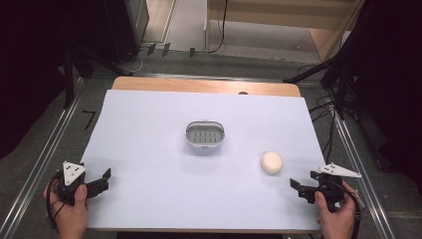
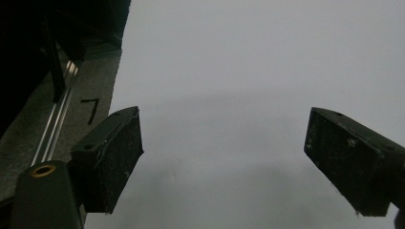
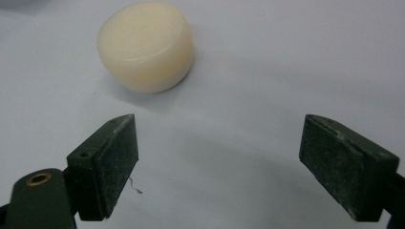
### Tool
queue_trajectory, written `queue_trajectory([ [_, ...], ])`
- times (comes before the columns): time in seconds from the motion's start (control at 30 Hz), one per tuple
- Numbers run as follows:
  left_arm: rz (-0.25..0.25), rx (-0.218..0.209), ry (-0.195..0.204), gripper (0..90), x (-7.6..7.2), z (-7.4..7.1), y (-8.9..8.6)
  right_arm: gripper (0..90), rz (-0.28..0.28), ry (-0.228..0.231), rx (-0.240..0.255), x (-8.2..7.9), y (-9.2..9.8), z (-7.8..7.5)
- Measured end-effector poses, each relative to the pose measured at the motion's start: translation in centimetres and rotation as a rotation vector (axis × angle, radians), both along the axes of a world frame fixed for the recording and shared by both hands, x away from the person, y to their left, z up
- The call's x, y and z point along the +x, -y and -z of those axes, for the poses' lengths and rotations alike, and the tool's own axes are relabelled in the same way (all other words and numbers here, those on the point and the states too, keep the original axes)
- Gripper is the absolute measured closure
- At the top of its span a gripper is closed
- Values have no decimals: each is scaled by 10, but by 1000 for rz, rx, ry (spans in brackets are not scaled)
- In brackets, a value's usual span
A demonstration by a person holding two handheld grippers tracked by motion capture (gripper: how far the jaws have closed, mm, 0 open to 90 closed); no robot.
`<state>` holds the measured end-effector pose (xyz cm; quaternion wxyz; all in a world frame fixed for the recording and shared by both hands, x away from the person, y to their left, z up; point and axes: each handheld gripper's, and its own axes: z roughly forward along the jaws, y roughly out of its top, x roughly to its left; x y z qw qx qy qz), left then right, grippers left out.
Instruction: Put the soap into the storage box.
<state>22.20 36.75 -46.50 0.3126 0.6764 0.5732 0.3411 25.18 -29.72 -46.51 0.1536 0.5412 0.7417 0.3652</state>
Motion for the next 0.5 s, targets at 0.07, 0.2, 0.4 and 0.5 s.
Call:
queue_trajectory([
  [0.07,-2,1,3,136,0,0,0,135,-15,-8,-8,2,-4,0],
  [0.2,-1,1,2,136,-1,0,0,133,-26,-32,-16,6,-11,-1],
  [0.4,-2,-1,8,136,-1,0,0,133,-50,-52,-10,15,-21,-6],
  [0.5,-2,-1,9,136,-1,0,0,132,-61,-72,-20,20,-29,-6],
])
